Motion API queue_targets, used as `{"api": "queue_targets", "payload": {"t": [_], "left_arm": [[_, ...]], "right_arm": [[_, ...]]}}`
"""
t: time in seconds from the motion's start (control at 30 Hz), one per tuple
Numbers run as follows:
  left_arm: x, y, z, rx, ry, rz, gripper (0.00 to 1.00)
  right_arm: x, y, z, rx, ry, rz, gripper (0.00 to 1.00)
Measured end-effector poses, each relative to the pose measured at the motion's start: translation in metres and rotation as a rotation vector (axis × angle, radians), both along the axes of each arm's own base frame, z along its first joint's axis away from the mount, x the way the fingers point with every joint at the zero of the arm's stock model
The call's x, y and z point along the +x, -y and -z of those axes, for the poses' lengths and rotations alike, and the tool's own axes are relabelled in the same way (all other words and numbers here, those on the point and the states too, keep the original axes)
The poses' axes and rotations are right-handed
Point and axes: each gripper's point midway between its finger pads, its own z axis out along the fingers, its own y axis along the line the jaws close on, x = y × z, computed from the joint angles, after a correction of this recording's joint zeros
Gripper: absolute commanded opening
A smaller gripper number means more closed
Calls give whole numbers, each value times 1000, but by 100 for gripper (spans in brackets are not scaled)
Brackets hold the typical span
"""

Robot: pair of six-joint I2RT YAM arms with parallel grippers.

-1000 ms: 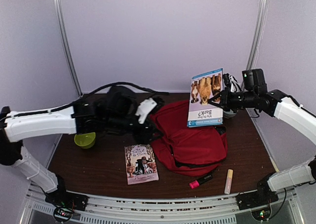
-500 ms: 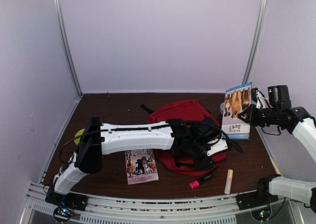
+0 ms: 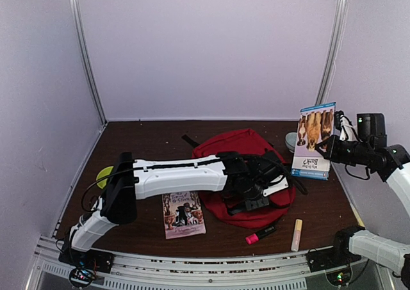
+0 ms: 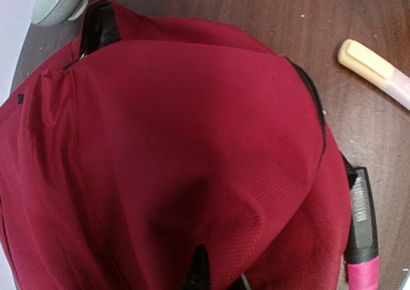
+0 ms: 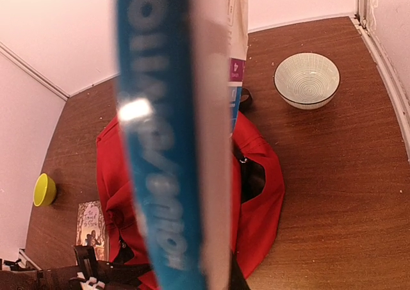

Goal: Pack the student bag
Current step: Grab the largest pocket of the student bag, then place the book in the largest pocket of the bag.

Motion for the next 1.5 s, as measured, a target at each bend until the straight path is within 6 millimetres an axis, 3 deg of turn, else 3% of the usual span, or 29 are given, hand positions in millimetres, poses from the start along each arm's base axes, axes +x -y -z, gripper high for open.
{"api": "queue_targets", "payload": {"t": [0.17, 0.27, 0.33, 0.47, 0.63, 0.77, 1.1, 1.17, 1.27, 1.4, 1.5], "left_arm": [[26, -20, -23, -69, -10, -129, 0], [59, -51, -63, -177, -12, -244, 0], [89, -76, -99, -274, 6, -327, 0], [135, -107, -151, -410, 65, -442, 0], [133, -103, -153, -425, 73, -439, 0], [126, -98, -147, -414, 65, -424, 0], [123, -86, -142, -473, 15, -390, 0], [120, -83, -140, -484, -2, -371, 0], [111, -77, -141, -532, -32, -322, 0], [92, -78, -145, -565, -60, -255, 0], [80, -75, -158, -577, -33, -194, 0]], "right_arm": [[-7, -6, -9, 28, 19, -31, 0], [-14, -16, -21, 67, 35, -90, 0], [-21, -31, -28, 124, 35, -167, 0], [-36, -66, -22, 289, -19, -340, 0], [-72, -109, 15, 354, -171, -539, 0], [-105, -136, 22, 375, -258, -686, 0], [-149, -124, 128, 402, -625, -585, 0], [-148, -126, 135, 441, -649, -555, 0], [-128, -137, 133, 505, -642, -522, 0], [-86, -159, 125, 546, -637, -495, 0], [-48, -179, 102, 550, -602, -506, 0]]}}
